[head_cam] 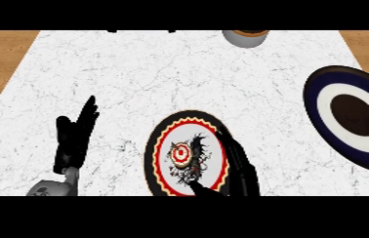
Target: Pick the cupcake from the plate and place it in the plate
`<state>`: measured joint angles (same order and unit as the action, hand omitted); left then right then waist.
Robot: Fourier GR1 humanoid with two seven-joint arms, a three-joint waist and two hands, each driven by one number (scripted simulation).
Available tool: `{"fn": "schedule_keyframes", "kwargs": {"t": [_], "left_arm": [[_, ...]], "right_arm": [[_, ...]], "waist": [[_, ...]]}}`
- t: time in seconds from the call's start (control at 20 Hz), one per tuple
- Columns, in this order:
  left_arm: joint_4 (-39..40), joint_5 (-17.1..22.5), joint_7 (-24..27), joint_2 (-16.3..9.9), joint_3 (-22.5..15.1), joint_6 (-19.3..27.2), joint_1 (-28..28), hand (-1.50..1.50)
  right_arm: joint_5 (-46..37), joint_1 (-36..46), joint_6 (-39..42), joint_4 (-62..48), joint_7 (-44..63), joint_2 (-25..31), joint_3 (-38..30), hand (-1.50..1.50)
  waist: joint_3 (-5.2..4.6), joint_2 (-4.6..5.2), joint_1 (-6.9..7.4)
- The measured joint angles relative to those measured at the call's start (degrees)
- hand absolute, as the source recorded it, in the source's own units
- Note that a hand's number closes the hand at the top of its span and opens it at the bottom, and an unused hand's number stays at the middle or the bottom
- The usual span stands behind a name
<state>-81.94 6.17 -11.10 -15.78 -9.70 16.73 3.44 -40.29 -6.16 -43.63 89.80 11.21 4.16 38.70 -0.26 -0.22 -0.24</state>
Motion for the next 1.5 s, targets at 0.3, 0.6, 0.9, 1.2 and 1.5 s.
{"fn": "schedule_keyframes", "kwargs": {"t": [0.3, 0.6, 0.9, 1.2, 1.5], "left_arm": [[-1.71, -0.63, -1.05, 0.51, -0.76, 0.39, -0.74, 0.00], [-1.79, -1.01, -0.99, 0.85, -0.93, 0.06, -0.91, 0.00], [-0.02, -1.49, 0.27, 1.51, 0.51, -0.85, -0.18, 0.00], [-2.76, -3.13, -2.23, 2.36, 0.74, -0.80, -0.81, 0.00], [-3.73, -4.42, -2.54, 3.29, 1.61, -1.88, -1.78, 0.00]], "right_arm": [[-14.93, 4.19, 15.65, 3.22, 19.85, -1.48, 0.33, -1.50], [-13.89, 10.82, 34.99, 7.95, 37.80, -3.52, 2.82, -1.50], [-7.46, 17.17, 41.44, 7.17, 46.98, -3.86, 4.20, -1.50], [-1.92, 23.82, 41.94, 2.92, 49.29, -3.75, 4.54, -1.50], [-0.47, 23.98, 41.15, 0.40, 48.28, -3.84, 4.38, -1.50]], "waist": [[-0.01, -0.06, 0.09], [0.10, 0.11, 0.56], [0.21, 0.21, 0.55], [0.25, 0.21, 0.64], [0.25, 0.21, 0.52]]}}
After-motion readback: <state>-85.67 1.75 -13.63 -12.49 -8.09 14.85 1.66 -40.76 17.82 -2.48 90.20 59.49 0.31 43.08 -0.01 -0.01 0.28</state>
